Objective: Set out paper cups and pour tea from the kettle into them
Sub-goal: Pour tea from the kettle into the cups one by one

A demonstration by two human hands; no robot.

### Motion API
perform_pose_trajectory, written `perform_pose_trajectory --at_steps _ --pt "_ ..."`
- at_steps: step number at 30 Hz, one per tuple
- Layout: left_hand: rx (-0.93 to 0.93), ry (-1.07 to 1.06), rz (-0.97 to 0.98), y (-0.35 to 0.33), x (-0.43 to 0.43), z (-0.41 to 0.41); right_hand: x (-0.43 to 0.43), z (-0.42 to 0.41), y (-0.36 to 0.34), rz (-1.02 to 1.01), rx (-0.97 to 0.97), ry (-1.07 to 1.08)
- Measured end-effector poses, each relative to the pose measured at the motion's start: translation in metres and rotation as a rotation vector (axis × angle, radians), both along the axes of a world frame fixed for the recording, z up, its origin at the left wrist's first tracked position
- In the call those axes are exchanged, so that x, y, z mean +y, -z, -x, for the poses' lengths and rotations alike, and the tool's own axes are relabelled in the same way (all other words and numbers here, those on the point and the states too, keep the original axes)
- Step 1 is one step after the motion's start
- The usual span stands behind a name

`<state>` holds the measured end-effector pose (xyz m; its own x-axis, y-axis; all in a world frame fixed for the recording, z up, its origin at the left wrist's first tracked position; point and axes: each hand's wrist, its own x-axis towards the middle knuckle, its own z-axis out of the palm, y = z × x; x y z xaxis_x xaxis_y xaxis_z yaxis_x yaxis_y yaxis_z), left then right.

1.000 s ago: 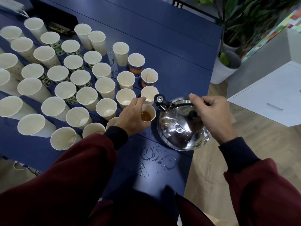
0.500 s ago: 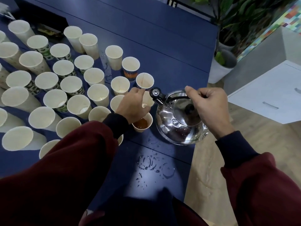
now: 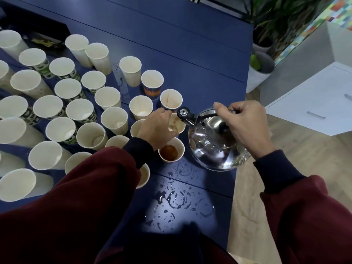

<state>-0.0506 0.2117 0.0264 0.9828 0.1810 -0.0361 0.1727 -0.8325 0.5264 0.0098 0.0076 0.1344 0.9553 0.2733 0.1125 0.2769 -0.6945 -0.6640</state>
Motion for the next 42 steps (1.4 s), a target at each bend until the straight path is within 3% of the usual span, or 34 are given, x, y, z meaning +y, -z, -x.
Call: perform_pose_trajectory --at_steps 25,36,42 --pt "-0.022 0.018 0.088 -0.003 0.007 0.0 -0.006 0.001 -0.003 -0.023 0.055 0.021" --pt "0.025 0.057 0.137 0.001 0.001 -0.008 -0.014 -0.002 -0.001 -0.131 0.058 0.06" --pt "-0.22 -0.029 0.097 -0.008 0.006 -0.009 -0.02 -0.01 -0.001 -0.234 0.083 0.107"
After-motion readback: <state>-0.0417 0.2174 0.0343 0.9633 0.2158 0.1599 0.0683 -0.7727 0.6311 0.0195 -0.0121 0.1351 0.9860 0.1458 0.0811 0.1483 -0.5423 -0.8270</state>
